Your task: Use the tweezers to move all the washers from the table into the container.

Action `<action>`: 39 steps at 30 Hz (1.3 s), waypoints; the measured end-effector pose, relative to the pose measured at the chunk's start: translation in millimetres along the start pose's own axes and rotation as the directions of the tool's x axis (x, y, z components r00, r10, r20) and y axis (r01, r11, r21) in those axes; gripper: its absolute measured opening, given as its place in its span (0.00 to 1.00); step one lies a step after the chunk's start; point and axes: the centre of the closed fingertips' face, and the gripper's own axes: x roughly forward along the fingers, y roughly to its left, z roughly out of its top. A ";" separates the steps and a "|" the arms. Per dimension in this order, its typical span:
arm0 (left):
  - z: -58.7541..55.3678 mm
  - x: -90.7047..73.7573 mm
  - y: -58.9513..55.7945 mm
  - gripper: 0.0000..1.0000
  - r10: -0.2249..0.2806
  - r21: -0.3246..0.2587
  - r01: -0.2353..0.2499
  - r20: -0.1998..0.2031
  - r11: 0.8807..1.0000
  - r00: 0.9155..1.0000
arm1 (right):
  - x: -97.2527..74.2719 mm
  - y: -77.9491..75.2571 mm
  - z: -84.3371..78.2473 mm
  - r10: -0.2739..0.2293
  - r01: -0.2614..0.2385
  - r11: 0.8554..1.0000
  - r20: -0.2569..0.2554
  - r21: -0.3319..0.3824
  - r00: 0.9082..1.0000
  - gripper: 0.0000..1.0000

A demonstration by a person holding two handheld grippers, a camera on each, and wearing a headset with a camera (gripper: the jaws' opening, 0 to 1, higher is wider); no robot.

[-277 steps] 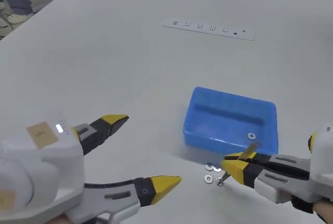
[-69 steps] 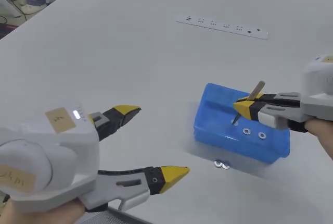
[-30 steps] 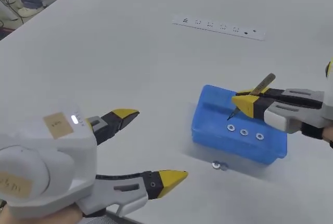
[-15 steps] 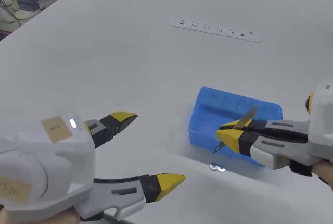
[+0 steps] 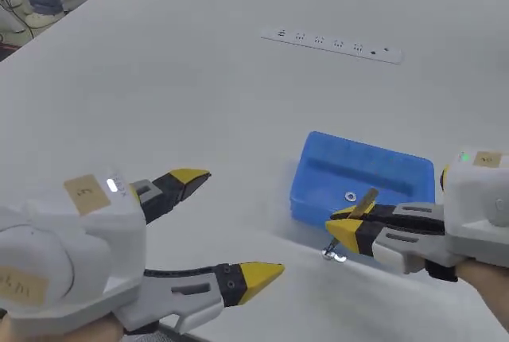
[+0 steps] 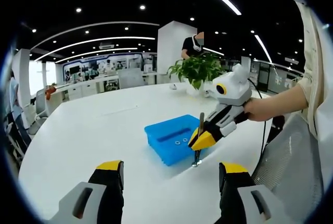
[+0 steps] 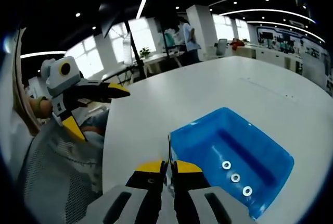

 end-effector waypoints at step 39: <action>0.7 -0.7 -1.2 0.76 -0.002 0.004 0.002 0.002 1.000 1.000 | -40.1 5.0 77.8 -0.006 0.015 0.999 0.194 -0.046 0.981 0.03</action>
